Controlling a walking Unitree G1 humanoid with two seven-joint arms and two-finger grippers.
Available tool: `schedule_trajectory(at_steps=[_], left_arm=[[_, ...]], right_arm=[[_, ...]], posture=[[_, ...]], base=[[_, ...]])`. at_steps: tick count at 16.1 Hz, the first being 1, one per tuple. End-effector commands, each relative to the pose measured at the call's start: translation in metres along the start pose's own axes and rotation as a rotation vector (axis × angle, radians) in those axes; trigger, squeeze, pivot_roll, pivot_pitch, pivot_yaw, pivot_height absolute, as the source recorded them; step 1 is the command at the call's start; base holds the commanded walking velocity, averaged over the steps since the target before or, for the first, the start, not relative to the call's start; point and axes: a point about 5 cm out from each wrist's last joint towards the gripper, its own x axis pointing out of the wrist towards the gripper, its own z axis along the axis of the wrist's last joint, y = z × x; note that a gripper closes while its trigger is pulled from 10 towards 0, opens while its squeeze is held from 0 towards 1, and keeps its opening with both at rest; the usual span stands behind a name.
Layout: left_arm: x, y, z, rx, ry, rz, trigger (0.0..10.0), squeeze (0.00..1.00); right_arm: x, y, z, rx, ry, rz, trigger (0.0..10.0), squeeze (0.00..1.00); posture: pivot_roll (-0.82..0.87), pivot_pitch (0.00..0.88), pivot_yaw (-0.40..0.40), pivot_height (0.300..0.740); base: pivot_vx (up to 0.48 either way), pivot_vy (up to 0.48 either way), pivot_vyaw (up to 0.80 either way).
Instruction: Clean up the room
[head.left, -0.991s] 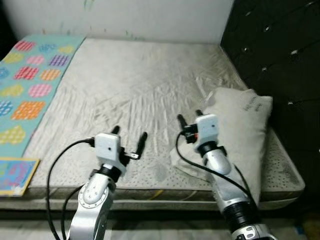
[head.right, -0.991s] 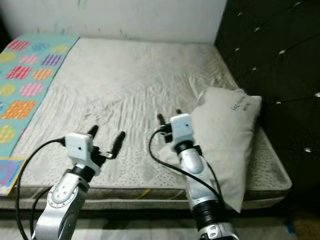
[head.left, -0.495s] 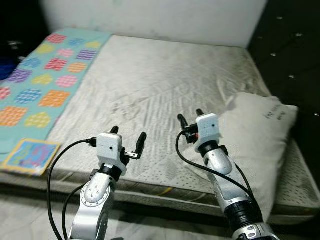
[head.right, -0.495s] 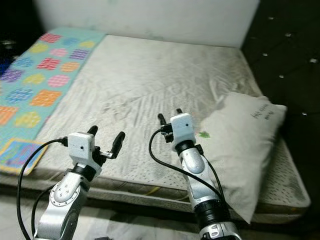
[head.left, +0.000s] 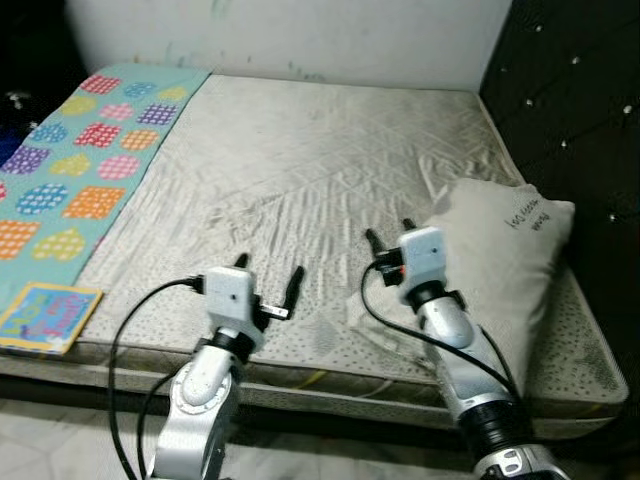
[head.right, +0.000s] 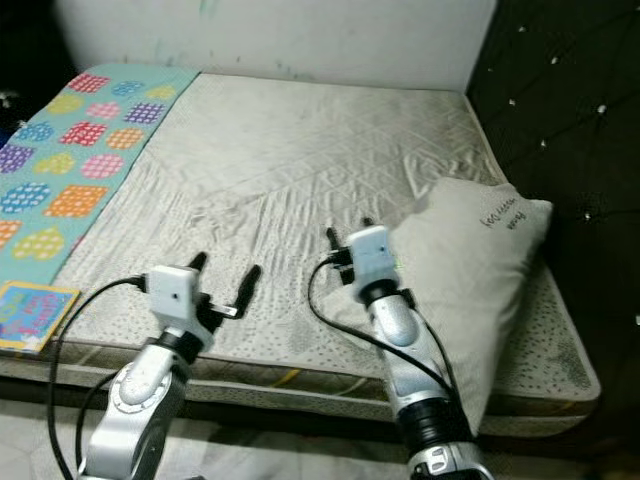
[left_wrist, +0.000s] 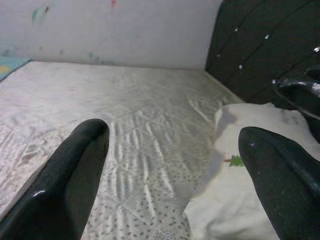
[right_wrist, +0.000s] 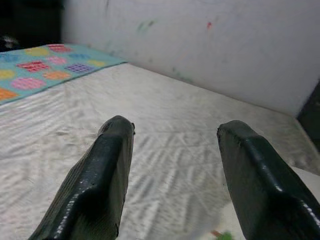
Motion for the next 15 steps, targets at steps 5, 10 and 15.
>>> schedule_trajectory(at_steps=[5,10,15], left_arm=[[-0.0007,0.0025,-0.0022,-0.004,0.011,0.01,10.0,0.0],[-0.0007,0.0028,-0.0022,-0.004,0.011,0.014,10.0,0.0],[-0.0009,0.0029,-0.0013,-0.009,0.0,0.009,10.0,0.0]], right_arm=[[0.001,0.0039,0.0019,-0.009,-0.013,0.019,10.0,0.0],[0.0006,0.0044,0.0014,-0.014,-0.013,0.018,10.0,0.0],[0.0015,0.004,0.0014,-0.009,-0.011,0.013,10.0,0.0]], posture=[[0.01,0.067,-0.043,0.74],[0.01,0.07,-0.045,0.74],[0.01,0.069,-0.046,0.74]], base=[[0.0,-0.362,0.0],[0.0,-0.361,0.0],[0.0,-0.069,0.0]])
